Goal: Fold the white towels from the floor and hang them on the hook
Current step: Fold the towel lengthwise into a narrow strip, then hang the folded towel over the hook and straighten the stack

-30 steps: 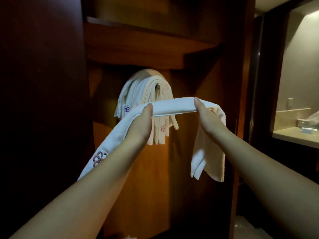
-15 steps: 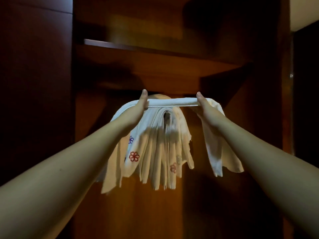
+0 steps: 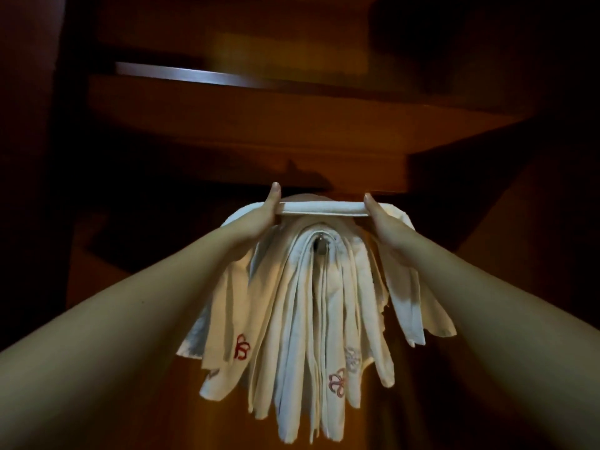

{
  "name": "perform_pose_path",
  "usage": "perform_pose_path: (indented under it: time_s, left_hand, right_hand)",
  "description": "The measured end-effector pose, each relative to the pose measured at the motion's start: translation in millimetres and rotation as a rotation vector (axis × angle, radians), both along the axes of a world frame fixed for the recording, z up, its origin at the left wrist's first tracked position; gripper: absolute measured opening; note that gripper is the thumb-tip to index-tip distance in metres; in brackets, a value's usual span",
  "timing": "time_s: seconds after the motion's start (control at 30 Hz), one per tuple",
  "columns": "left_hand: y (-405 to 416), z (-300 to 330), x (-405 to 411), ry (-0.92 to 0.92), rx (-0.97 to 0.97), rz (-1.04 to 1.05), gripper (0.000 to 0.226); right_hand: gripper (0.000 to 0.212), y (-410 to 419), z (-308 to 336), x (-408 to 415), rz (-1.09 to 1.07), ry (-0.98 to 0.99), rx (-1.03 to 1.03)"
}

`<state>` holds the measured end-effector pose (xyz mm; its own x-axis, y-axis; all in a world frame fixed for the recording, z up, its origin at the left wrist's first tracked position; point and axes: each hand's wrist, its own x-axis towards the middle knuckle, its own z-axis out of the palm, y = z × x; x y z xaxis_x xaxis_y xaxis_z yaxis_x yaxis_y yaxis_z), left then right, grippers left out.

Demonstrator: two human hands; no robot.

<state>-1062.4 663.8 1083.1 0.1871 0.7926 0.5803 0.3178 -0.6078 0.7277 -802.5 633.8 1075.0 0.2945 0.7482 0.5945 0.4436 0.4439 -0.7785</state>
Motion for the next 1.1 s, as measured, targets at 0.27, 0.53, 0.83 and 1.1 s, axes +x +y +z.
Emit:
perform_pose_path:
  time_s: [0.27, 0.53, 0.83, 1.1]
  left_hand:
    - [18, 10, 16, 0.089, 0.060, 0.189, 0.065]
    - [44, -17, 7, 0.188, 0.200, 0.315, 0.076]
    - [34, -97, -12, -0.070, -0.138, 0.074, 0.099]
    - [4, -180, -40, -0.381, -0.408, 0.140, 0.076]
  right_hand:
    - [0.138, 51, -5, 21, 0.133, 0.019, -0.178]
    - [0.106, 59, -21, 14, 0.183, 0.004, -0.211]
    - [0.100, 34, -64, 20, 0.129, -0.042, -0.256]
    - [0.110, -24, -111, -2, -0.051, -0.103, -0.458]
